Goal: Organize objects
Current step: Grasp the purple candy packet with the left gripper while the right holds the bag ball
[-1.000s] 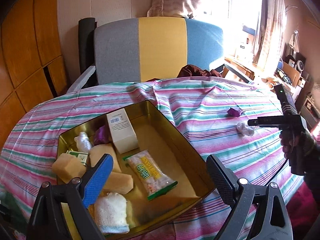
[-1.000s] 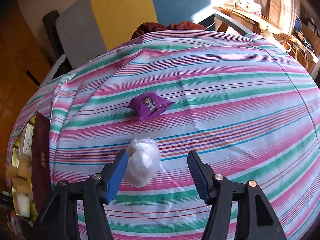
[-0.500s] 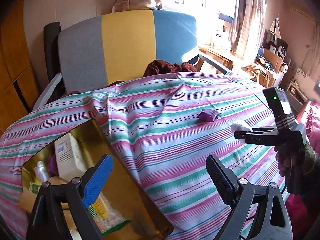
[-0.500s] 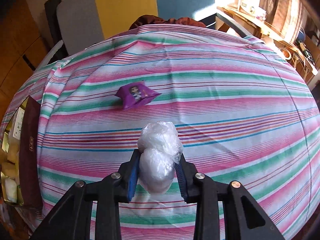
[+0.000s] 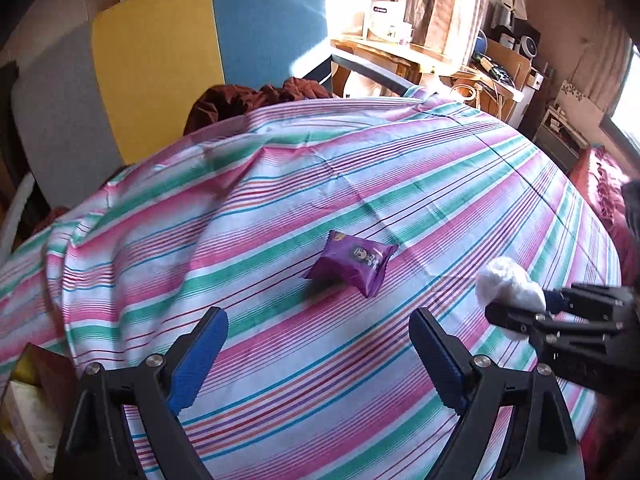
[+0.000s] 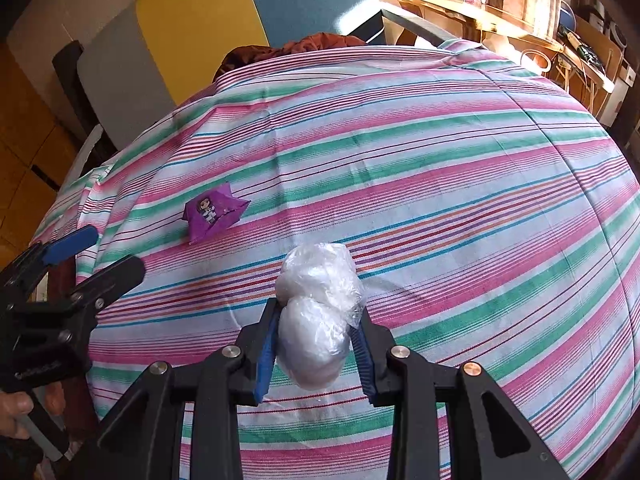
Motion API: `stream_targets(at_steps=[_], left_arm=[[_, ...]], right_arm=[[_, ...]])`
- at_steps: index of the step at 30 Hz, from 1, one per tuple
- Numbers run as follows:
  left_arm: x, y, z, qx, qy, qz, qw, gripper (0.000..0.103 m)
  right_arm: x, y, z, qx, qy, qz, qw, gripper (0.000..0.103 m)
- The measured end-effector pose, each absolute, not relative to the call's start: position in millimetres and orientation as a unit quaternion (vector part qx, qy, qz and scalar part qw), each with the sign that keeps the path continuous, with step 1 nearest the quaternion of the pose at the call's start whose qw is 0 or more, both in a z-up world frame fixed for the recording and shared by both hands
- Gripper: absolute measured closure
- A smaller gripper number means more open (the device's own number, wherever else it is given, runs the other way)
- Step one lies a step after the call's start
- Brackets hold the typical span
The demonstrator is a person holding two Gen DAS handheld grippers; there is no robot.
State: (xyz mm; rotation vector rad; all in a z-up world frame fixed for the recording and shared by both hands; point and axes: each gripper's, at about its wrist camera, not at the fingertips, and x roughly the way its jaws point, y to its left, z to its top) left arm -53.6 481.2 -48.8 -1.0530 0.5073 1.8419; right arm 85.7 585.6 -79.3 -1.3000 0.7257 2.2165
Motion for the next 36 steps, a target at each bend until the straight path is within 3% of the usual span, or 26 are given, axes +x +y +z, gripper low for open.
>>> stream_targets(at_steps=[7, 13, 15, 16, 17, 28, 36], left_arm=[[-87, 517, -77, -0.570, 0.074, 0.707, 0.412, 0.013], [-96, 544, -94, -0.605, 0.057, 0.702, 0.372, 0.017], [-90, 553, -94, -0.586, 0.087, 0.715, 0.371, 0.026], [-87, 556, -92, -0.572, 0.104, 0.721, 0.377, 0.051], [-84, 557, -92, -0.563, 0.114, 0.721, 0.388, 0.064], [-44, 478, -78, -0.473, 0.189, 0.747, 0.426, 0.064], [-16, 426, -50, -0.429, 0.187, 0.766, 0.441, 0.065]], right_arm=[[90, 590, -75, -0.462, 0.275, 0.811, 0.232, 0.069], [91, 589, -71, -0.458, 0.273, 0.814, 0.231, 0.069], [91, 590, -71, -0.460, 0.271, 0.813, 0.232, 0.069], [91, 590, -72, -0.460, 0.270, 0.813, 0.232, 0.069], [91, 590, -72, -0.461, 0.268, 0.813, 0.232, 0.069], [86, 583, -86, -0.475, 0.262, 0.813, 0.210, 0.069], [74, 559, -93, -0.479, 0.235, 0.828, 0.174, 0.069]])
